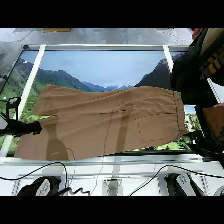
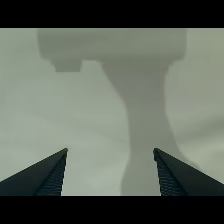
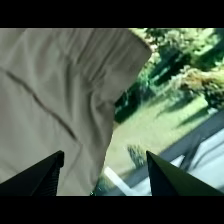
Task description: Fold the clothes and pants, and hang the long-sleeved shirts on hangers.
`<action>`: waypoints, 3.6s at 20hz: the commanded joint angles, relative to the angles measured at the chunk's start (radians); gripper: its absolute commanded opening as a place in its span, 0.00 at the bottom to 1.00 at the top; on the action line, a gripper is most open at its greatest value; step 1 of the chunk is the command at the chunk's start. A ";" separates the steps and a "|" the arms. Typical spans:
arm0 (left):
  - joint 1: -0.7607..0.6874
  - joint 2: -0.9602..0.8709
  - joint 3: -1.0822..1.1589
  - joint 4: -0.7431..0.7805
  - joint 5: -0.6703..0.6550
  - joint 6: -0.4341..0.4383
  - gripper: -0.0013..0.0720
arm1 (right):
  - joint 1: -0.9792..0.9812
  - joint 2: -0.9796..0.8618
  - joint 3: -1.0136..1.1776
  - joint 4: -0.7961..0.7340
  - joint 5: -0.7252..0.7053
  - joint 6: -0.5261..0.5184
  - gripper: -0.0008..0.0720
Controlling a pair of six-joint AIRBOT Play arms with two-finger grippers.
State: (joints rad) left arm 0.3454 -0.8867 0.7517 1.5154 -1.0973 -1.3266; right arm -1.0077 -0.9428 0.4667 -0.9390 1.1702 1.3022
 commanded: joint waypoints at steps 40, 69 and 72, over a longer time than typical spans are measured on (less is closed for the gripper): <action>0.706 -0.343 -0.049 -0.177 -0.009 0.013 0.80 | 0.185 -0.207 -0.054 0.253 -0.378 -0.103 0.05; 0.702 -0.180 -0.013 -0.620 0.084 0.281 0.04 | 0.185 0.420 0.098 -0.488 0.112 0.192 0.05; 0.675 -0.157 -0.005 -0.665 0.088 0.319 0.04 | 0.185 0.482 0.099 -0.474 0.110 0.224 0.05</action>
State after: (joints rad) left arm 1.0370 -1.0588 0.7403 0.8871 -1.0134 -1.0355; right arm -0.8223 -0.5163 0.5648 -1.3968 1.2686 1.4853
